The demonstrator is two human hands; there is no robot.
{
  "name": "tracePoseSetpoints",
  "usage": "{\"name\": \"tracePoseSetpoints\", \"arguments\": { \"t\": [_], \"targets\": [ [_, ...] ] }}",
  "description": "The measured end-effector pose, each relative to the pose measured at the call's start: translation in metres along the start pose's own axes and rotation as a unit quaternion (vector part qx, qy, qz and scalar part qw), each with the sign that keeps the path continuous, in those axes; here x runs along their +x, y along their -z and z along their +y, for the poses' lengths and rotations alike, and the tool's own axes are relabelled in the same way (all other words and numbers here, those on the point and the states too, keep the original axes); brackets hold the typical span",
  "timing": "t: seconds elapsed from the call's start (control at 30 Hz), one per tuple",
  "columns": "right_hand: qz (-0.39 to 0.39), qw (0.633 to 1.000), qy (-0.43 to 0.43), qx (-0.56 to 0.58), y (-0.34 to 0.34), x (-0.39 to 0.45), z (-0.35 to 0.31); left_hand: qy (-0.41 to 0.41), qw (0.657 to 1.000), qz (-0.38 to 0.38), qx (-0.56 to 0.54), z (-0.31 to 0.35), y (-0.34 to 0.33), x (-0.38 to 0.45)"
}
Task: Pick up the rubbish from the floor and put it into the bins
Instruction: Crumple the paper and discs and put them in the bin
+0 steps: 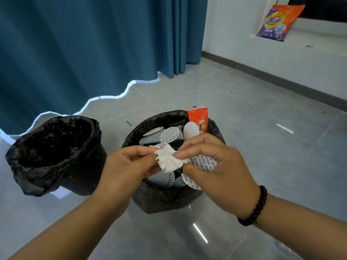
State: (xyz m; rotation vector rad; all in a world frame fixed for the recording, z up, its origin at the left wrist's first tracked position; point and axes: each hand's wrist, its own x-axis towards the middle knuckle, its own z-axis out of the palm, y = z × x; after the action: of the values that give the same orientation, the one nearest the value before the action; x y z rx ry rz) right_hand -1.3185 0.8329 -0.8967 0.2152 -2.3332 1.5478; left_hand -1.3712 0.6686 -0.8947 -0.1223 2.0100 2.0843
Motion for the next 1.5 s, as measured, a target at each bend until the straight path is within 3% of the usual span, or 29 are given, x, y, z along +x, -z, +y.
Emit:
{"name": "tracePoseSetpoints", "arguments": {
  "t": [0.17, 0.33, 0.43, 0.57, 0.7, 0.8, 0.97, 1.03, 1.1, 1.2, 1.33, 1.5],
  "targets": [
    [-0.006, 0.989, -0.113, 0.091, -0.008, -0.005, 0.015, 0.043, 0.99, -0.016, -0.133, -0.003, -0.006, 0.002],
    [-0.057, 0.956, -0.249, 0.144, -0.004, -0.006, 0.024, 0.09, 0.971, -0.114, -0.187, -0.008, 0.002, 0.009],
    [-0.018, 0.937, -0.317, 0.147, 0.011, 0.005, 0.028, 0.05, 0.975, -0.205, -0.074, -0.002, 0.005, 0.01],
    [-0.031, 0.958, -0.279, 0.057, 0.018, 0.016, 0.016, 0.018, 0.957, -0.28, 0.071, 0.004, 0.003, 0.01],
    [-0.003, 0.978, -0.204, -0.048, 0.015, 0.02, -0.004, -0.025, 0.952, -0.23, 0.202, 0.008, 0.0, 0.008],
    [0.03, 0.986, -0.166, -0.007, 0.015, 0.019, -0.015, -0.098, 0.953, -0.132, 0.256, 0.013, -0.001, 0.009],
    [0.059, 0.979, -0.178, 0.078, 0.009, 0.004, -0.015, -0.191, 0.954, -0.025, 0.231, 0.013, -0.005, 0.007],
    [0.058, 0.959, -0.23, 0.153, 0.004, -0.003, -0.01, -0.179, 0.963, -0.024, 0.2, 0.011, -0.006, 0.005],
    [0.057, 0.916, -0.307, 0.25, 0.0, -0.011, -0.001, -0.152, 0.978, -0.026, 0.138, 0.009, -0.006, 0.006],
    [0.039, 0.881, -0.363, 0.3, -0.006, -0.026, 0.011, -0.081, 0.995, -0.029, 0.046, 0.003, -0.01, 0.007],
    [0.004, 0.885, -0.352, 0.306, 0.0, -0.031, 0.014, 0.007, 0.995, -0.088, -0.052, -0.004, -0.018, 0.002],
    [-0.099, 0.911, -0.338, 0.215, 0.019, -0.018, 0.021, 0.079, 0.974, -0.181, -0.108, -0.005, -0.014, -0.002]
  ]
}}
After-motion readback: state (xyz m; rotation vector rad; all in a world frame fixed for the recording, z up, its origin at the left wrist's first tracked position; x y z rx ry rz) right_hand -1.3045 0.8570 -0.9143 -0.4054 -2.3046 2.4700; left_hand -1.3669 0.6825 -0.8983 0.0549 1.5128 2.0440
